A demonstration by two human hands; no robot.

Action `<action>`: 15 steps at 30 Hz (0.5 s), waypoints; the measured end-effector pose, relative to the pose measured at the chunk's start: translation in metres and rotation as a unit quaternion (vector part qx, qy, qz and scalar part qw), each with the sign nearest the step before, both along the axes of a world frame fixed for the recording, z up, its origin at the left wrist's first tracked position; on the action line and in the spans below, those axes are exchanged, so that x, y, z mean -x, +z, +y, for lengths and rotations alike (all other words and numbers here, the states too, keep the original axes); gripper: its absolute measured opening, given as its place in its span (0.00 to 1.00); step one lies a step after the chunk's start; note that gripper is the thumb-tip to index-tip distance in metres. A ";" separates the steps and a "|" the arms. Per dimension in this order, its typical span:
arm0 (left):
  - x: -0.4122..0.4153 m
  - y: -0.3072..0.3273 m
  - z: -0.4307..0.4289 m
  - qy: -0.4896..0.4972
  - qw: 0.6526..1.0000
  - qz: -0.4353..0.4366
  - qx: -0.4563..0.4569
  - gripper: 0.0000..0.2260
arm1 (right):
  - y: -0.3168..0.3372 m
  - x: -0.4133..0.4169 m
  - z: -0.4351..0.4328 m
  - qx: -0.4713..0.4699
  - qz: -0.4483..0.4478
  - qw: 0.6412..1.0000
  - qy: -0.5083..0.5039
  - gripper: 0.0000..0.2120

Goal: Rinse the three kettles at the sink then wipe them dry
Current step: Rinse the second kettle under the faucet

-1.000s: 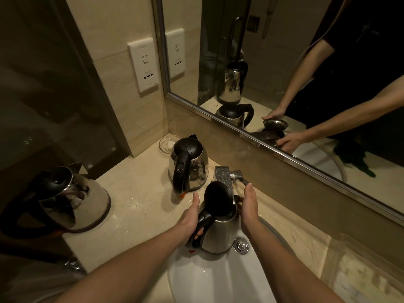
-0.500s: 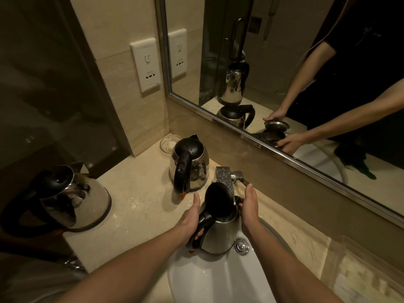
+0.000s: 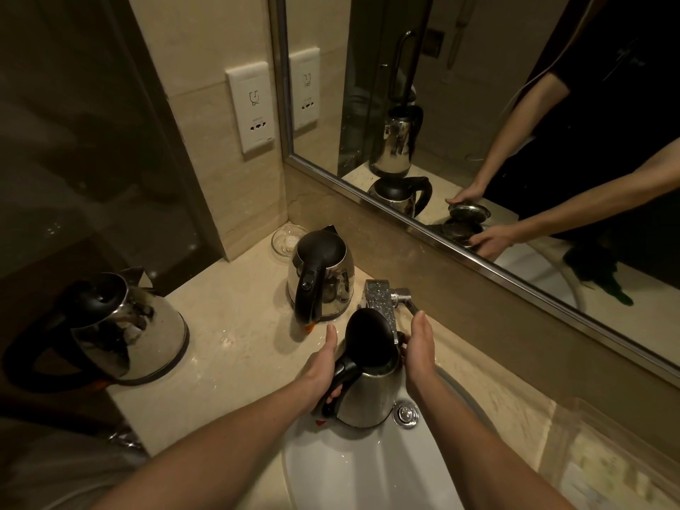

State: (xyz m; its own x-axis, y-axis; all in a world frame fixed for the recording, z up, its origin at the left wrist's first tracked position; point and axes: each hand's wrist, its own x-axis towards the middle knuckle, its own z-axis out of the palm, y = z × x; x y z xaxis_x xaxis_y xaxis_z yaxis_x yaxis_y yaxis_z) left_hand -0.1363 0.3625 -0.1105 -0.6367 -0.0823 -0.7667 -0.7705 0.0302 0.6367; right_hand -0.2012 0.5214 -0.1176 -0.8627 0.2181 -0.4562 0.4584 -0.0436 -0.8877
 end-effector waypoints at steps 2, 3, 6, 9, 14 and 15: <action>-0.001 0.001 0.001 -0.002 1.000 0.000 0.004 0.40 | 0.002 0.000 0.000 -0.009 0.000 1.000 0.006 0.29; -0.001 0.001 0.001 -0.002 1.000 0.000 0.005 0.39 | 0.003 0.000 0.001 -0.016 0.000 1.000 0.010 0.29; -0.002 0.000 0.003 0.000 1.000 0.004 0.003 0.40 | 0.005 -0.003 0.003 -0.030 0.003 0.999 0.020 0.30; -0.004 0.002 0.006 0.006 1.000 0.006 0.015 0.39 | 0.005 -0.005 0.005 -0.016 0.004 0.999 0.037 0.34; -0.008 0.000 0.005 0.006 1.000 0.000 0.025 0.47 | 0.014 -0.010 0.007 0.037 -0.032 0.995 0.086 0.62; -0.009 -0.001 0.004 0.004 0.999 -0.002 0.033 0.50 | 0.014 -0.012 0.009 0.047 -0.041 0.993 0.104 0.65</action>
State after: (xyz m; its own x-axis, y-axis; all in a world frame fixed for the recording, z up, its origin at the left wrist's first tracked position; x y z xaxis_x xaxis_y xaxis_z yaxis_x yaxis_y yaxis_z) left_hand -0.1269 0.3665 -0.1112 -0.6328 -0.1380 -0.7619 -0.7734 0.0652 0.6306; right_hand -0.1890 0.5302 -0.1035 -0.8435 -0.0070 -0.5371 0.5371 -0.0219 -0.8432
